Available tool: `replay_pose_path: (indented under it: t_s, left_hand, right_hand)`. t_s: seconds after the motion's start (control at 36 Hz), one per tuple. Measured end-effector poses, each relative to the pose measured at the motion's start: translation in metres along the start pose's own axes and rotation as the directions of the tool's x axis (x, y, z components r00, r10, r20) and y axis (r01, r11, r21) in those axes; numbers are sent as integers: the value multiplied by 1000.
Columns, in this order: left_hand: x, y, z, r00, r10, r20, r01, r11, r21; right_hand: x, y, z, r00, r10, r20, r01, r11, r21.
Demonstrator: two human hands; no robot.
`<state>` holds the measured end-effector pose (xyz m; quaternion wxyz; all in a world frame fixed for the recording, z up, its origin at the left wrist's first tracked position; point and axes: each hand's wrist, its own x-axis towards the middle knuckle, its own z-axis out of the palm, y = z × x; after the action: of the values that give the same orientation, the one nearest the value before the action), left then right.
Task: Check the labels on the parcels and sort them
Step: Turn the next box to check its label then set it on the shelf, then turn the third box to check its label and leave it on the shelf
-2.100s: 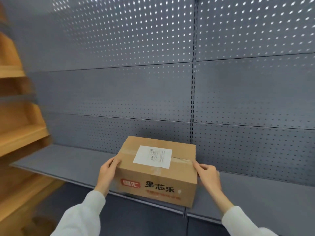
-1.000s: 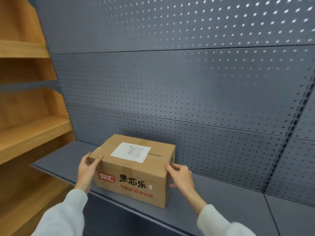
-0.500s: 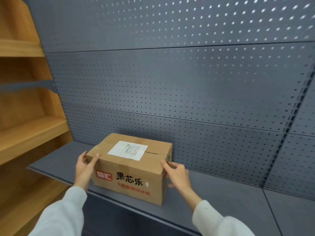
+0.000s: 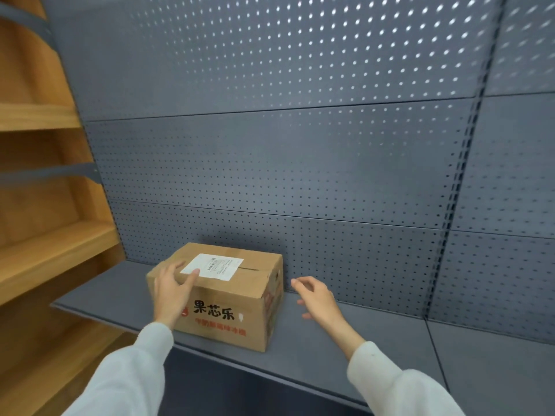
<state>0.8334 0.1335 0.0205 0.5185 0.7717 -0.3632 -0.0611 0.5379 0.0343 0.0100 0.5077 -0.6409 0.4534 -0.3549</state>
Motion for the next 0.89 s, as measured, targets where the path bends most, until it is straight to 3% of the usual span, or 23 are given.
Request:
replay_pose_path:
  t_s: [0.42, 0.56, 0.89]
  left_hand:
    - [-128, 110, 81, 975, 100, 196, -41, 957, -286]
    - [-200, 149, 133, 978, 69, 197, 17, 913, -408]
    - [-320, 214, 217, 918, 196, 344, -28, 899, -438]
  right_hand:
    - [-74, 36, -169, 965, -206, -165, 194, 977, -90]
    - [-112, 51, -237, 958, -189, -214, 183, 982, -49]
    - [-190, 91, -358, 959, -143, -245, 146, 989, -4]
